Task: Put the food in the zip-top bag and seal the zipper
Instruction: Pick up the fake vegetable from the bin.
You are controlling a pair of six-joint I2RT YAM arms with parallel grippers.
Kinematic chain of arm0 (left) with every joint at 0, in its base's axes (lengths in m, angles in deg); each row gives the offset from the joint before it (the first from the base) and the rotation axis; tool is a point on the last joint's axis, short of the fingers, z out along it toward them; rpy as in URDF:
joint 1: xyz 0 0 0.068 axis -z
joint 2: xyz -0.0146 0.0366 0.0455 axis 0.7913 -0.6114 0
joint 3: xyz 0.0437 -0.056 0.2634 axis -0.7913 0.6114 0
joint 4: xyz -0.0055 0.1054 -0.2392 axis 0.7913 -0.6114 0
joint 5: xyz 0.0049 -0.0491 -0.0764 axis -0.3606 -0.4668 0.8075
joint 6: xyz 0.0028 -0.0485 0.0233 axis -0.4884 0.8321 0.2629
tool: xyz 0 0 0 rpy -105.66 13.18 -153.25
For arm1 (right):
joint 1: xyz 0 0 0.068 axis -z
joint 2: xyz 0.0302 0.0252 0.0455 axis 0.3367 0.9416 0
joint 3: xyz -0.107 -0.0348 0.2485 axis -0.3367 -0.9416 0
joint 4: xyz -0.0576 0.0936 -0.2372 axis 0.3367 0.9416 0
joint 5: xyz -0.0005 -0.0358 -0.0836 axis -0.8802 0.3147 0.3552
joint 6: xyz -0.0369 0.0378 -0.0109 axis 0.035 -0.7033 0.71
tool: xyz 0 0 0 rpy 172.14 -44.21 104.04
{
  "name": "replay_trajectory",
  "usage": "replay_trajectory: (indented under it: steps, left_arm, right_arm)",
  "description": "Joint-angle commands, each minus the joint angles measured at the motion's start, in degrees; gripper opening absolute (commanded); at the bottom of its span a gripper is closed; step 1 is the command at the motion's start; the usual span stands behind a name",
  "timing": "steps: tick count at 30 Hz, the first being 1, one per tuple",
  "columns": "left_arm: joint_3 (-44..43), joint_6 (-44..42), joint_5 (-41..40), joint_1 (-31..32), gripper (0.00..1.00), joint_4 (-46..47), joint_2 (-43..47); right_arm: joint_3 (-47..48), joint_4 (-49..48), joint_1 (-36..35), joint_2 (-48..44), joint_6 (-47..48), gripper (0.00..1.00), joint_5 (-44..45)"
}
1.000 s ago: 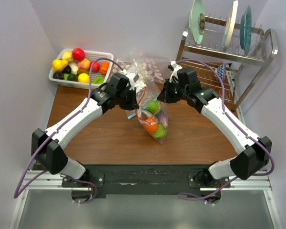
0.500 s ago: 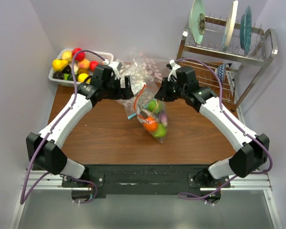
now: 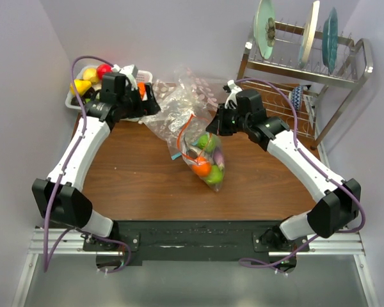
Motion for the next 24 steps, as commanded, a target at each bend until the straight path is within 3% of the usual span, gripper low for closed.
replay_trajectory:
  steps: [1,11,24]
  left_arm:
    - [-4.31,-0.33,2.95,-4.29,1.00,2.39,-3.71]
    - [-10.81,2.31,1.37,-14.21,1.00,6.60,-12.06]
    - [-24.61,11.88,1.55,-17.83,0.94,15.47,-31.21]
  right_arm:
    - [0.03,-2.20,0.12,0.21,-0.31,0.00,-0.96]
    - [0.38,-2.38,0.21,-0.15,-0.39,0.00,-0.61]
    - [1.61,-0.71,0.12,0.12,0.57,0.00,0.62]
